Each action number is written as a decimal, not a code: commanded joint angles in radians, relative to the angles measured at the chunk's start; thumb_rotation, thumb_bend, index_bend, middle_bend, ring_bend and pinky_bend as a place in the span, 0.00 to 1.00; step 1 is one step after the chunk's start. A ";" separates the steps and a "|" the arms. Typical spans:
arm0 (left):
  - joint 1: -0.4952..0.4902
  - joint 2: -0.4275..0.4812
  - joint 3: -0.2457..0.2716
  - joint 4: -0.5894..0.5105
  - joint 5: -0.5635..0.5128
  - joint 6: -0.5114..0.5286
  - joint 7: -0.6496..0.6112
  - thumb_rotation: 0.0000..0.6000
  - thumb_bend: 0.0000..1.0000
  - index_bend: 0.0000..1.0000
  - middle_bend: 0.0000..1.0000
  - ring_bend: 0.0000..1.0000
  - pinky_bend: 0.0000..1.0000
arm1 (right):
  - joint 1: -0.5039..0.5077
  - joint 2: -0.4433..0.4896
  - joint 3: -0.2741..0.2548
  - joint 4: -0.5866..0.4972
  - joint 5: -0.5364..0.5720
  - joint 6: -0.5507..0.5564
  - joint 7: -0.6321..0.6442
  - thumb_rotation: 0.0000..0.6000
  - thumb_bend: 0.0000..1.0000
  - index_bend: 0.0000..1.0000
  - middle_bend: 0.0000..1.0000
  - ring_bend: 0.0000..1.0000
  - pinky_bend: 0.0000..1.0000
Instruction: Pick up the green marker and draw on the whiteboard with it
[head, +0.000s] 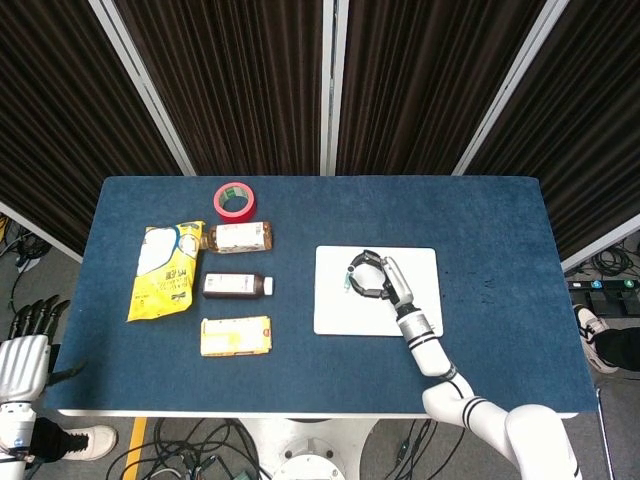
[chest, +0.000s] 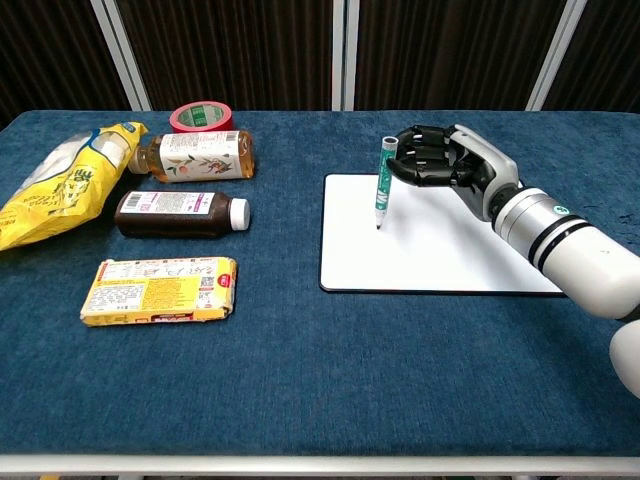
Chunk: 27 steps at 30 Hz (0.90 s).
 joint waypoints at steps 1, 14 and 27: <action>0.000 0.000 0.000 0.001 0.001 0.001 -0.002 1.00 0.14 0.12 0.04 0.00 0.00 | -0.010 -0.002 -0.003 0.011 -0.003 0.013 0.004 1.00 0.71 0.65 0.57 0.34 0.09; -0.006 -0.007 -0.002 0.005 0.016 0.007 0.003 1.00 0.14 0.12 0.04 0.00 0.00 | -0.136 0.136 -0.043 -0.104 -0.026 0.132 -0.023 1.00 0.75 0.65 0.57 0.34 0.09; -0.001 -0.002 0.000 0.000 0.005 0.001 0.007 1.00 0.14 0.12 0.04 0.00 0.00 | -0.028 0.073 0.000 -0.069 -0.021 0.037 -0.069 1.00 0.75 0.65 0.57 0.34 0.09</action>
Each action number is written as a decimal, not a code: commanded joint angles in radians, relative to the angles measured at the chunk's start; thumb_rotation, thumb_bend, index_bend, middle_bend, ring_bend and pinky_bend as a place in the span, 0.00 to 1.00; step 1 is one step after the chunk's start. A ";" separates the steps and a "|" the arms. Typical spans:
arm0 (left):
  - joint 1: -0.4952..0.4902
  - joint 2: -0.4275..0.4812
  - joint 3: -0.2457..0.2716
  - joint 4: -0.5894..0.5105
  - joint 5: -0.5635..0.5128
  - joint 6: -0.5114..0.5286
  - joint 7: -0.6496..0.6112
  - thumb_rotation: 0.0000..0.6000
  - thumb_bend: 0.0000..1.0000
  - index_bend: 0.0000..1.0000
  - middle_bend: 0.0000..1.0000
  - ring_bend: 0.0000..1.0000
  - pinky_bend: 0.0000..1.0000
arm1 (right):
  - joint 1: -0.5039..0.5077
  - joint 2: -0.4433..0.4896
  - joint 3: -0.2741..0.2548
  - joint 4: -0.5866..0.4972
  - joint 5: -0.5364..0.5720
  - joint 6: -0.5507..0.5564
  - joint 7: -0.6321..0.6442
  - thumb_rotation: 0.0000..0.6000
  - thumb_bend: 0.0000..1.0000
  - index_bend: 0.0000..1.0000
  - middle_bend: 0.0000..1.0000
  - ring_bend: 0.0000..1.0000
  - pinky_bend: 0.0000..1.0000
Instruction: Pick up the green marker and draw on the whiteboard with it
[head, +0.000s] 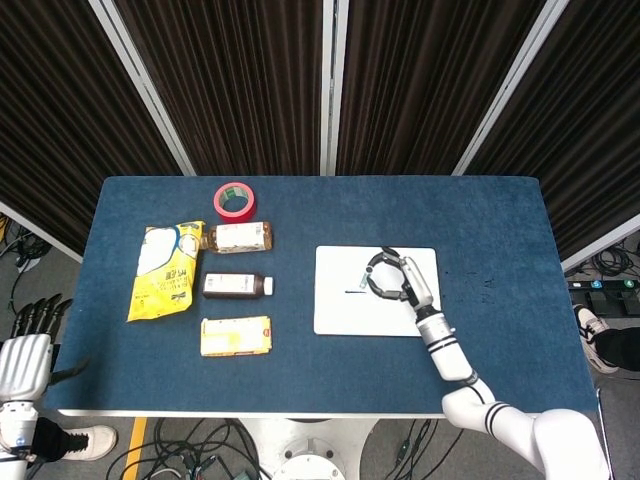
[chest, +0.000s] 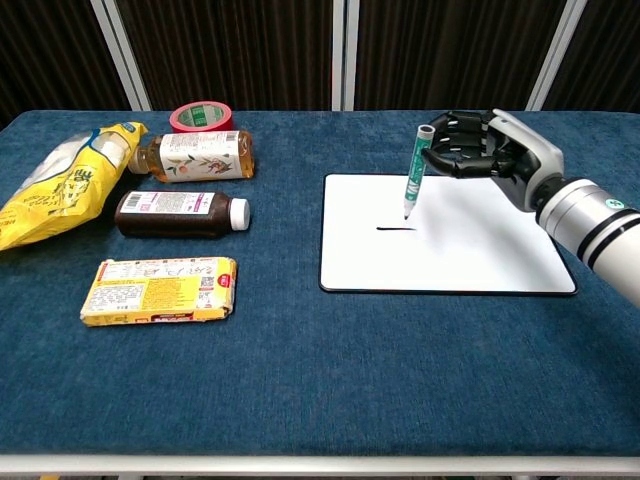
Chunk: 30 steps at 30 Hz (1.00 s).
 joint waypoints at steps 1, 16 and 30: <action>0.002 0.001 0.001 -0.002 -0.003 -0.002 0.001 1.00 0.14 0.12 0.04 0.00 0.00 | 0.036 -0.034 0.013 0.047 0.004 -0.031 -0.006 1.00 0.75 0.65 0.57 0.34 0.09; 0.002 0.003 0.000 -0.008 -0.015 -0.013 0.009 1.00 0.14 0.12 0.04 0.00 0.00 | 0.089 -0.089 0.008 0.174 -0.006 -0.071 0.027 1.00 0.75 0.65 0.57 0.34 0.09; 0.004 0.001 -0.001 -0.008 -0.013 -0.009 0.010 1.00 0.14 0.12 0.04 0.00 0.00 | -0.049 0.164 -0.161 -0.246 -0.128 0.075 -0.057 1.00 0.75 0.65 0.57 0.33 0.09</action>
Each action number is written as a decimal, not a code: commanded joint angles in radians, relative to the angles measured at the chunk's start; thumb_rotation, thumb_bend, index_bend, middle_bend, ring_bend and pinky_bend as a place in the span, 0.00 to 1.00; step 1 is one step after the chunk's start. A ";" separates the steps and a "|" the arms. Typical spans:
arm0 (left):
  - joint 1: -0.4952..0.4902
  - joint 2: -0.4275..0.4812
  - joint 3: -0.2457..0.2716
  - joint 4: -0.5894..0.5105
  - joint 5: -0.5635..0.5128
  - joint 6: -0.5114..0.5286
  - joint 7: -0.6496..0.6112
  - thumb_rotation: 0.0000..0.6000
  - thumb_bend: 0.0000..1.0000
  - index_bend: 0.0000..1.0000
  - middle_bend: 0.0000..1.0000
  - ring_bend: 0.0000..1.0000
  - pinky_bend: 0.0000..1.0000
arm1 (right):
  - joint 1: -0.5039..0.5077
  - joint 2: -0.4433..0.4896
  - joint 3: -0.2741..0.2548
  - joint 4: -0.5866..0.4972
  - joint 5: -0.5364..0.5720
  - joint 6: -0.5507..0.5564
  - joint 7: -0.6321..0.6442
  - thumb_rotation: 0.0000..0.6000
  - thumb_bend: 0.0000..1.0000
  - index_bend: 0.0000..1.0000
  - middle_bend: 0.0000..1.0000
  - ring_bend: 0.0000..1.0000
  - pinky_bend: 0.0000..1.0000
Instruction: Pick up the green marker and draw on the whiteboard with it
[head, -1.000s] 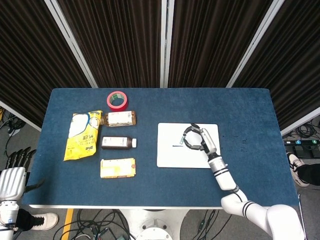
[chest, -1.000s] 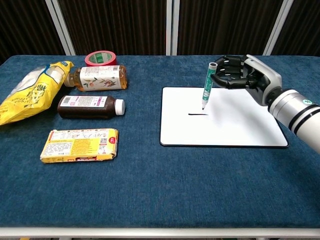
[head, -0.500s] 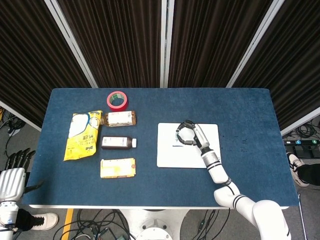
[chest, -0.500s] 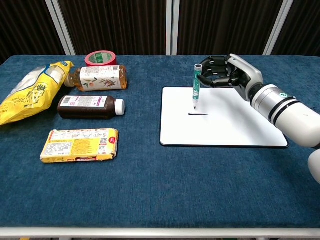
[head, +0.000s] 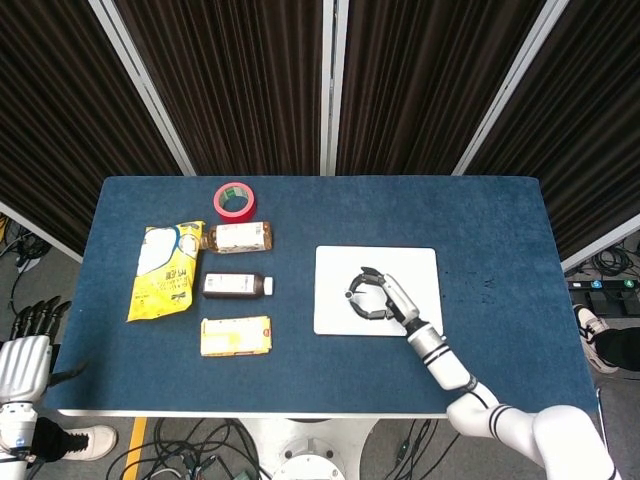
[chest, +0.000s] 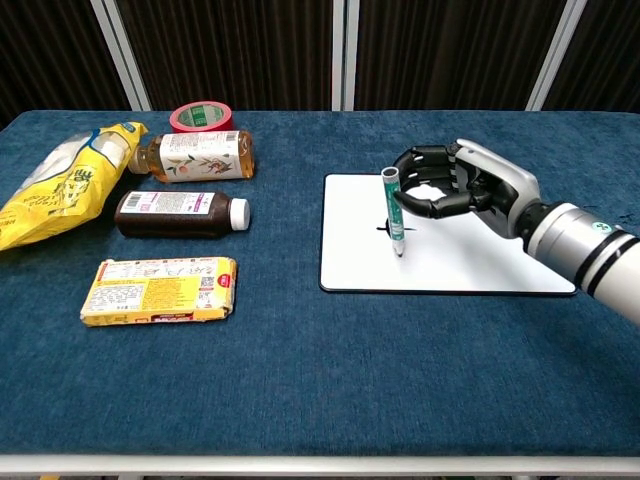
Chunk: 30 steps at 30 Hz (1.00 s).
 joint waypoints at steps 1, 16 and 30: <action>0.002 0.001 0.000 -0.002 0.001 0.004 0.000 1.00 0.14 0.12 0.04 0.00 0.00 | -0.047 0.110 -0.021 -0.163 -0.015 0.059 -0.079 1.00 0.75 0.65 0.57 0.33 0.09; -0.002 0.004 0.000 -0.005 0.008 0.004 0.003 1.00 0.14 0.12 0.04 0.00 0.00 | 0.015 0.036 0.083 -0.026 0.080 -0.028 -0.118 1.00 0.75 0.65 0.57 0.34 0.09; -0.002 0.003 -0.001 -0.003 0.004 0.001 0.001 1.00 0.14 0.12 0.04 0.00 0.00 | 0.066 -0.075 0.091 0.119 0.068 -0.058 -0.072 1.00 0.75 0.65 0.57 0.34 0.09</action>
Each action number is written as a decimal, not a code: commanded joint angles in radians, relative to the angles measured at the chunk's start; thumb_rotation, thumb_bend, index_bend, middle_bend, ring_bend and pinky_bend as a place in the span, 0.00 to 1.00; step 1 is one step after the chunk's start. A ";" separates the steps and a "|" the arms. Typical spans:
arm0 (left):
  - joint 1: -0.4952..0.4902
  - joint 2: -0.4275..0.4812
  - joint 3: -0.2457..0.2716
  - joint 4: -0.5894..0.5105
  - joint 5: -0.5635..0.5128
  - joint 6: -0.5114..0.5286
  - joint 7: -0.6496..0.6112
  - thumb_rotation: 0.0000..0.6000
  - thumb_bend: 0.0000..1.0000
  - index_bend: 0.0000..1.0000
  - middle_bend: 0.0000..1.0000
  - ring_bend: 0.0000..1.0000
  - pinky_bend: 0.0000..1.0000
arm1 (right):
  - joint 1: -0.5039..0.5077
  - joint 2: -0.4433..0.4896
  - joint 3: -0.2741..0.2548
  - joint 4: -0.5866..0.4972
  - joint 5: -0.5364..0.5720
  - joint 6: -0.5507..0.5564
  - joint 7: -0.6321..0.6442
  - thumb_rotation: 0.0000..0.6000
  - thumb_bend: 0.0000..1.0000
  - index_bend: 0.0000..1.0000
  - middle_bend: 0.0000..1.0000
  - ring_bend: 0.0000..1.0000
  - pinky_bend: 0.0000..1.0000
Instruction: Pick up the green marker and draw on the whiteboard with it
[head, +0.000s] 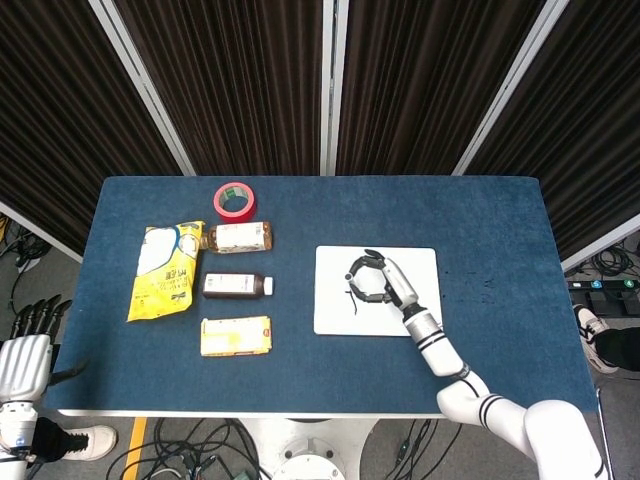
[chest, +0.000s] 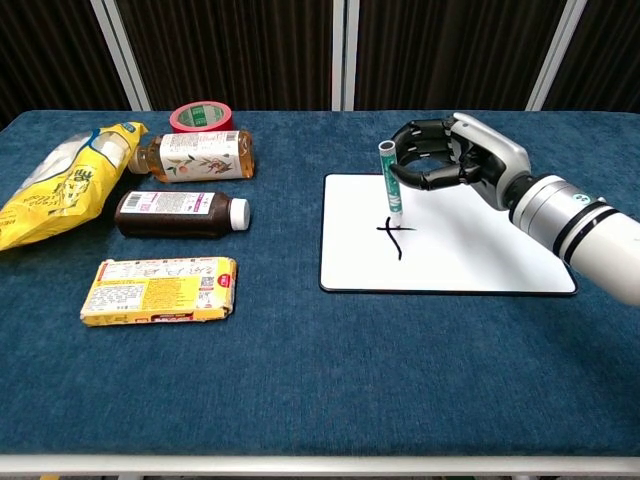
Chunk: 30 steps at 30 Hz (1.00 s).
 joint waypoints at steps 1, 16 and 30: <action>0.000 0.000 0.000 0.002 -0.001 -0.001 -0.002 1.00 0.14 0.12 0.04 0.00 0.00 | 0.008 -0.014 0.000 0.018 -0.002 -0.005 0.004 1.00 0.75 0.65 0.57 0.34 0.09; -0.001 -0.014 0.003 0.024 0.008 -0.002 -0.019 1.00 0.14 0.12 0.04 0.00 0.00 | -0.109 0.111 -0.093 -0.093 -0.040 0.077 -0.023 1.00 0.75 0.65 0.57 0.34 0.09; -0.006 -0.011 0.004 0.010 0.026 0.009 -0.010 1.00 0.14 0.12 0.04 0.00 0.00 | -0.157 0.334 -0.082 -0.156 -0.090 0.218 -0.421 1.00 0.74 0.64 0.57 0.32 0.09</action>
